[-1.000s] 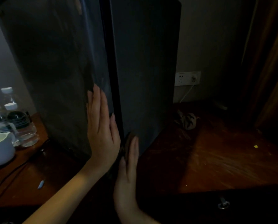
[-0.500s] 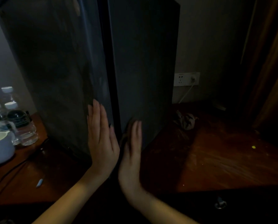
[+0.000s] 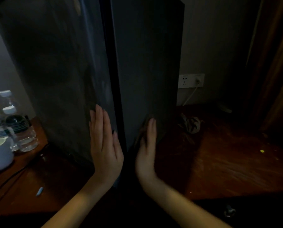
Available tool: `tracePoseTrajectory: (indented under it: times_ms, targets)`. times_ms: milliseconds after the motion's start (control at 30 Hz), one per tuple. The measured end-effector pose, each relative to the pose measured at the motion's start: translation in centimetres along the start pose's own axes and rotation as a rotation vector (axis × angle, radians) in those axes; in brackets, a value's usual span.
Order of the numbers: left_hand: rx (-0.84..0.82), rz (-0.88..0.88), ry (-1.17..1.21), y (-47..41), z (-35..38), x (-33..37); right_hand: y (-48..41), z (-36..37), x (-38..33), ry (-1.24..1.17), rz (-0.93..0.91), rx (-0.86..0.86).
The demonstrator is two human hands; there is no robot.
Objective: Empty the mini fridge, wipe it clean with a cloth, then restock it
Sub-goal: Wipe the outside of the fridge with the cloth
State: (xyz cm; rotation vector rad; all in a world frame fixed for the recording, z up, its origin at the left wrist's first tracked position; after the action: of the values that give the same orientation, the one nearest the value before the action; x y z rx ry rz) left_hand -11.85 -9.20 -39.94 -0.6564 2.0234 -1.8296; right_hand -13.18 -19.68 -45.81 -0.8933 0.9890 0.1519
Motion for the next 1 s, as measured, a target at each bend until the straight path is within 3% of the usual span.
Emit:
tracePoseTrajectory:
  times_ms: [67,100,233,333,400,533,600,633,800,900,1000]
  targets:
    - [-0.008,-0.006,0.015,0.0,-0.1,0.0,5.4,-0.1,-1.4,-0.063,-0.125,-0.175]
    - [-0.013,-0.005,0.024,0.0,-0.1,0.0,5.7,-0.7,-0.5,-0.037,-0.124,-0.158]
    - [-0.018,-0.009,0.026,0.2,0.0,-0.1,-3.2,-2.8,6.3,0.142,0.250,0.129]
    - [-0.020,-0.010,0.022,0.2,-0.1,-0.1,-10.0,-2.7,6.7,0.009,0.374,0.315]
    - [-0.012,-0.010,0.022,0.3,0.0,-0.1,-10.0,-1.4,2.3,0.011,0.199,0.247]
    - [-0.002,-0.020,0.027,0.3,-0.1,-0.1,1.5,1.6,-3.6,0.003,-0.310,-0.203]
    - [-0.013,-0.017,0.036,0.3,0.0,-0.1,5.1,1.0,-2.2,0.060,-0.344,-0.321]
    - [-0.016,-0.015,0.043,0.4,0.0,-0.1,5.0,0.4,-1.3,0.064,-0.293,-0.300]
    - [-0.022,-0.014,0.030,0.2,-0.1,0.0,-5.7,0.4,-1.5,0.043,-0.009,0.043]
    - [-0.028,-0.016,0.032,0.3,-0.2,-0.1,-8.0,2.0,-5.4,0.035,-0.184,-0.033]
    - [-0.020,-0.029,0.049,0.2,-0.2,-0.2,-3.0,2.4,-5.9,0.072,-0.420,-0.307]
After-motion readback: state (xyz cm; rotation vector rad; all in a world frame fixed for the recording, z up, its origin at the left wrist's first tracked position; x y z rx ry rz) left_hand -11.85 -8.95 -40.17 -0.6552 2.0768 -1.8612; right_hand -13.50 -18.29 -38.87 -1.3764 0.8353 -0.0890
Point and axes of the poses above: each hand's wrist, its own y-axis away from the middle knuckle, its own z-axis out of the palm, x = y × z, the point moved 3 cm from there along -y, towards the middle knuckle, and after that the axes turned 6 degrees about -y, right-handed, at the moved point
